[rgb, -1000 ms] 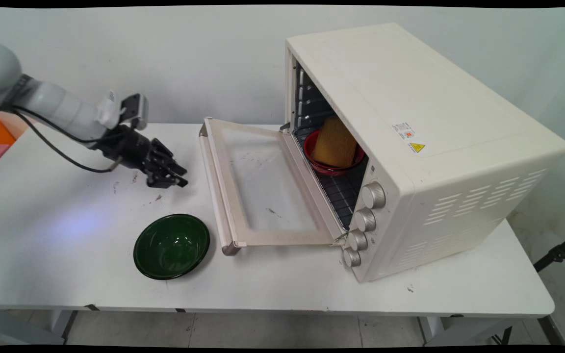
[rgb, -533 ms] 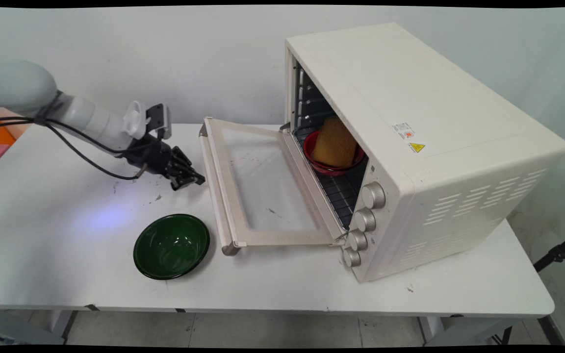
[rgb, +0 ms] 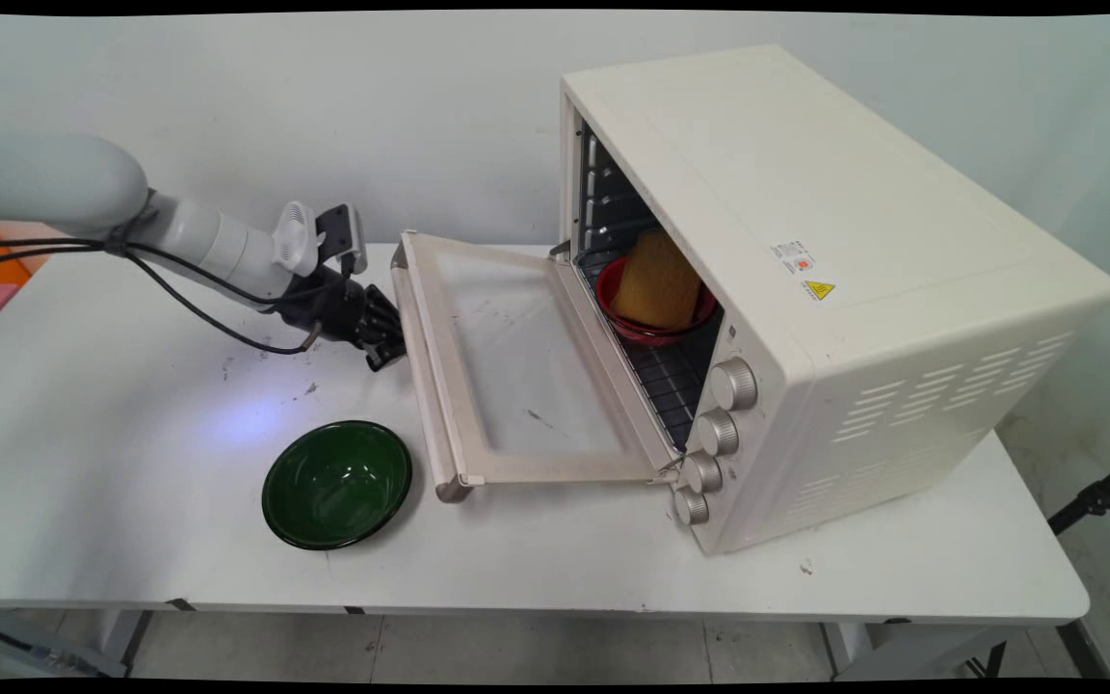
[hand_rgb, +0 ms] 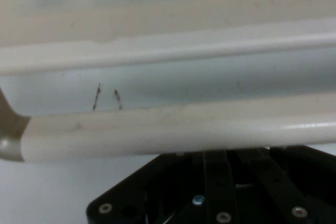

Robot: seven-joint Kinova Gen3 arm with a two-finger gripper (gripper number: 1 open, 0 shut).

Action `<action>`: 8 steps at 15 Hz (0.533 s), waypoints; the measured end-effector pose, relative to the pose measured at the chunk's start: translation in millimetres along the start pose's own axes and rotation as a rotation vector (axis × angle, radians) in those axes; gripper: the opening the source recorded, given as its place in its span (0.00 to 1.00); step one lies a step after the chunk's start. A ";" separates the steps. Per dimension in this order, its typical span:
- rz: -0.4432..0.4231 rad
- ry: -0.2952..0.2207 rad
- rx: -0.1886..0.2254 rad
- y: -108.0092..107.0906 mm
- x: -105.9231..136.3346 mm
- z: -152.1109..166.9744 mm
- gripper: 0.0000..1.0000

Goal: Close the oven

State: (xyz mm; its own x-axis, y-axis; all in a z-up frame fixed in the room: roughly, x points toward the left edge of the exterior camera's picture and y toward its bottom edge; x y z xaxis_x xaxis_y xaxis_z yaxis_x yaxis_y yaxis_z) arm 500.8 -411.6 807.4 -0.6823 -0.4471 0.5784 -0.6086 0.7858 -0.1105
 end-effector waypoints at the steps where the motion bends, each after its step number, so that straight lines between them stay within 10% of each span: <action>1: -0.003 0.005 0.002 0.7 1.9 -0.2 0.00; 8: -0.032 0.057 0.016 3.6 21.1 -7.8 0.00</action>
State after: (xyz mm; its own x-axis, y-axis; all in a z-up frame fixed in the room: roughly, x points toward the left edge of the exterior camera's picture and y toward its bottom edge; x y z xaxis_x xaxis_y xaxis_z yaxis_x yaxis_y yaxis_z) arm 487.4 -414.8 825.5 -0.6384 -0.4461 0.6272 -0.6362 0.7646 -0.1038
